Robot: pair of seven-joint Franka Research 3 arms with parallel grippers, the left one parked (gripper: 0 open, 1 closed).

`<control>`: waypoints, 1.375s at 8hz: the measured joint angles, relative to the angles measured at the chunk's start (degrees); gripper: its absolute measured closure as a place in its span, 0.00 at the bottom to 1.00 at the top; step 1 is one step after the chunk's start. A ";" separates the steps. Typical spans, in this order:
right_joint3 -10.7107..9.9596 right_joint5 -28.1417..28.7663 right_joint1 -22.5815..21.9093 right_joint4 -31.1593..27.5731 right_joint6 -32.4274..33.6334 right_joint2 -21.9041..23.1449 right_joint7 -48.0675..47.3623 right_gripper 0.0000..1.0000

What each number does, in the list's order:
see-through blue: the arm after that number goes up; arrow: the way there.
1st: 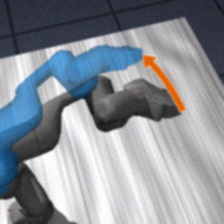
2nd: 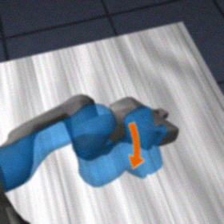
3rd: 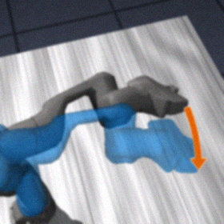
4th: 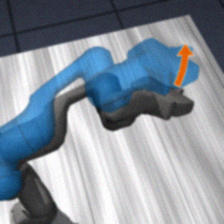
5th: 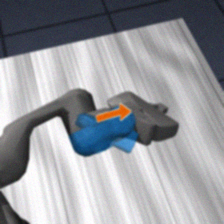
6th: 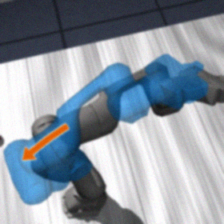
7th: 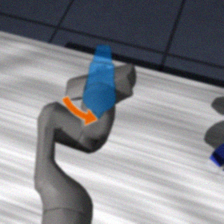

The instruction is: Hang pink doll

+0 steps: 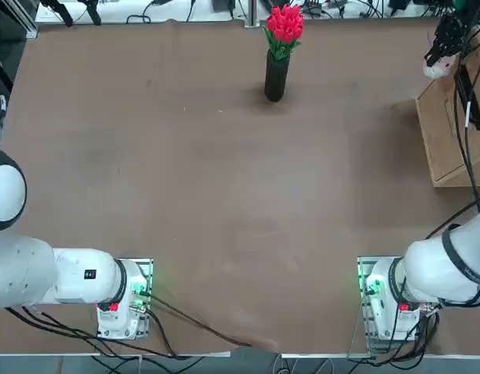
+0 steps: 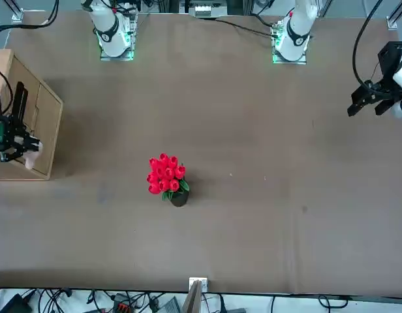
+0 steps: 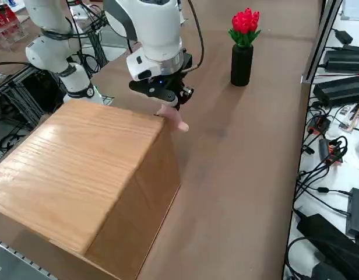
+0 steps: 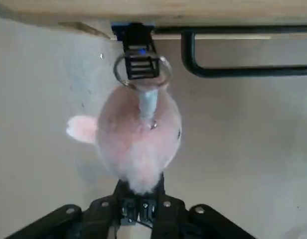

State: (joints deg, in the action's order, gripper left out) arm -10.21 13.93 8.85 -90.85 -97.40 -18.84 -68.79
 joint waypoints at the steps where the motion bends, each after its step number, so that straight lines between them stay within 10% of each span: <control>1: 0.00 0.74 0.34 -0.05 -0.13 -0.43 1.71 0.95; 6: 0.03 1.46 1.25 0.26 -0.20 -0.21 4.52 0.02; 11: 3.48 -5.50 -7.53 0.90 5.48 5.95 34.44 0.00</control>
State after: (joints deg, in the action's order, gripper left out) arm -6.72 8.43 1.32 -89.95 -91.92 -12.90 -34.34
